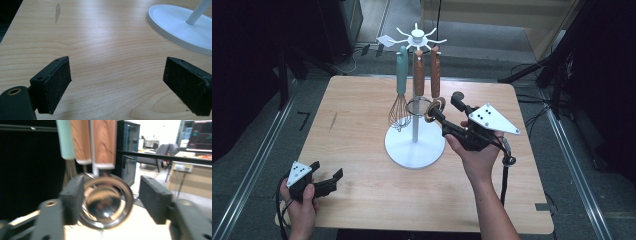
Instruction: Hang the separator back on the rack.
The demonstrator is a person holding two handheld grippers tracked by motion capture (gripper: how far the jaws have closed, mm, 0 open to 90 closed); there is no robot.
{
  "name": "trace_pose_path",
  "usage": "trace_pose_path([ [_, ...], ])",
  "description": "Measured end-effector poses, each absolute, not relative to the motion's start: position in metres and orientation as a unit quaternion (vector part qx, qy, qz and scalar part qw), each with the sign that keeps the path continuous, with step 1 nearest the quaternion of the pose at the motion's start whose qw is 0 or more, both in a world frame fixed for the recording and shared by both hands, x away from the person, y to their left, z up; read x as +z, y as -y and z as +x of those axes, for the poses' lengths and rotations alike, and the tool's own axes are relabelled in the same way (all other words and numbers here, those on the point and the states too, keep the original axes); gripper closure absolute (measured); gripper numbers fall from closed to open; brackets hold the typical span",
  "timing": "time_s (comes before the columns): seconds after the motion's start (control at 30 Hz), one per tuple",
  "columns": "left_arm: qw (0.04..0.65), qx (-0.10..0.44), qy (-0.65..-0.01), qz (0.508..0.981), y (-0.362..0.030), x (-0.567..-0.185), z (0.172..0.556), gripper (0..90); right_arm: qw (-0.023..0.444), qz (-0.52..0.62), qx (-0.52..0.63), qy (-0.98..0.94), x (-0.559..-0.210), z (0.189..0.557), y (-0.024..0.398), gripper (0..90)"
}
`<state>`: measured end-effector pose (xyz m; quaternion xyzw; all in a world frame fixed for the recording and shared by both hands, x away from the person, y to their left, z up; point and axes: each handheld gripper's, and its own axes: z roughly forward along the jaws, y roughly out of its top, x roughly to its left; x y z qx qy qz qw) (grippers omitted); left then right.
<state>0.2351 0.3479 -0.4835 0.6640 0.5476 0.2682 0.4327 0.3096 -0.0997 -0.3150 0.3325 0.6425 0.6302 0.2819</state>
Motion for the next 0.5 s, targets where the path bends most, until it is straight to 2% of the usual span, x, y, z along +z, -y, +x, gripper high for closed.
trace_pose_path([
  [0.1, 0.433, 0.268, -0.547, 0.665, -0.348, -0.484, 0.235, 8.2, 0.293, 0.345, 0.619, -0.641, -0.324, 0.306, 0.107, 28.8],
  [0.5, 0.430, 0.270, -0.546, 0.667, -0.347, -0.483, 0.235, 8.2, 0.267, 0.370, 0.598, -0.659, -0.379, 0.290, 0.138, 19.6],
])
